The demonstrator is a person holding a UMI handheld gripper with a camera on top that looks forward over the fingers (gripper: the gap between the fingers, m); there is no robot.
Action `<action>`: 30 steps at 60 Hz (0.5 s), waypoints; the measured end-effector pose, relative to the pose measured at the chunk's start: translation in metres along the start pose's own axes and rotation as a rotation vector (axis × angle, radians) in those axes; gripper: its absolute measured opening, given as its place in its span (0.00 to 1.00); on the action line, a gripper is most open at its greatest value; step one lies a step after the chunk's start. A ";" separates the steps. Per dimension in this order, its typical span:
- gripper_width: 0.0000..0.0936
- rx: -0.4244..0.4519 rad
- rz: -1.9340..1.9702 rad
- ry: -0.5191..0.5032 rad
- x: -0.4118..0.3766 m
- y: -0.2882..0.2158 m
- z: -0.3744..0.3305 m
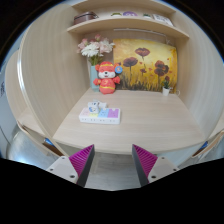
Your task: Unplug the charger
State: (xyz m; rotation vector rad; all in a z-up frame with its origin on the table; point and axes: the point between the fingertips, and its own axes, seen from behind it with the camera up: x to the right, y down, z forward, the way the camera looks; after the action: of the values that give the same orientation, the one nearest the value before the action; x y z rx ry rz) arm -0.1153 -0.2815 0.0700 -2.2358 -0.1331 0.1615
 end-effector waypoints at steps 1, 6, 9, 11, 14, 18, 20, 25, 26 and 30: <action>0.80 0.000 0.000 -0.005 -0.005 0.000 0.008; 0.80 0.001 0.008 -0.011 -0.028 -0.017 0.047; 0.80 0.006 0.008 -0.014 -0.043 -0.031 0.070; 0.80 0.011 0.005 -0.014 -0.050 -0.041 0.086; 0.79 0.019 -0.001 -0.016 -0.061 -0.055 0.108; 0.79 0.030 -0.007 -0.016 -0.073 -0.073 0.135; 0.79 0.043 -0.003 -0.015 -0.079 -0.082 0.147; 0.79 0.056 -0.004 -0.009 -0.087 -0.096 0.176; 0.79 0.043 -0.010 -0.010 -0.085 -0.098 0.177; 0.70 0.043 -0.025 0.030 -0.083 -0.098 0.197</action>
State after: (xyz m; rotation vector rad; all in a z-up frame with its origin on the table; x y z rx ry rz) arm -0.2334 -0.0812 0.0312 -2.1914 -0.1406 0.1166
